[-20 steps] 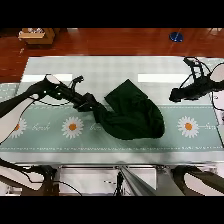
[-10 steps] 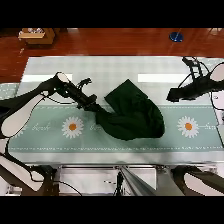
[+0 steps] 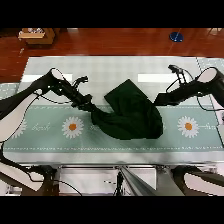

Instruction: Fold the shirts.

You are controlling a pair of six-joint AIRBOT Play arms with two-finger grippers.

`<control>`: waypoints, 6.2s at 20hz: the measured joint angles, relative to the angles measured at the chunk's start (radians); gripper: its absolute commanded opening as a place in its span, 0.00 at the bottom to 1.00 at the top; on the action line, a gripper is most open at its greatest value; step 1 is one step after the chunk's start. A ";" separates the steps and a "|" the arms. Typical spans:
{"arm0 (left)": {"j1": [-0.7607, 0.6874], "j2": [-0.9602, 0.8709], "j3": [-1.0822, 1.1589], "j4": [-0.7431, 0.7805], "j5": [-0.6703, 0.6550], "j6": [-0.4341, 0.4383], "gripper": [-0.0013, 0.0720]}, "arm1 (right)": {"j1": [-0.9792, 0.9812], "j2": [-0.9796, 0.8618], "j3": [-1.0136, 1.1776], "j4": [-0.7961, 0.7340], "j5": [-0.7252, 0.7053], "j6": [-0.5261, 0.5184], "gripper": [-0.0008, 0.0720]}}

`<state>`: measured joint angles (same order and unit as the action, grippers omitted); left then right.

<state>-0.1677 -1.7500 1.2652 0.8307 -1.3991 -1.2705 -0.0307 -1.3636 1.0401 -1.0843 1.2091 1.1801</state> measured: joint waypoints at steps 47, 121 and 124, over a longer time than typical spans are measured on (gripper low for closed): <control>0.237 1.220 0.174 0.225 -0.381 -0.289 0.05 | -0.145 0.349 0.808 -0.130 0.204 0.252 0.04; 0.864 0.429 -0.570 0.129 0.177 0.396 0.05 | -0.217 0.270 -0.371 0.170 0.068 -0.041 0.82; 0.864 0.429 -0.570 0.127 0.152 0.399 0.05 | -0.217 0.259 -0.415 0.183 0.045 -0.040 0.80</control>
<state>0.6960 -1.3212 0.6956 0.9573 -1.2469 -0.8715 -0.2481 -1.1042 0.6254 -0.9009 1.2537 1.1397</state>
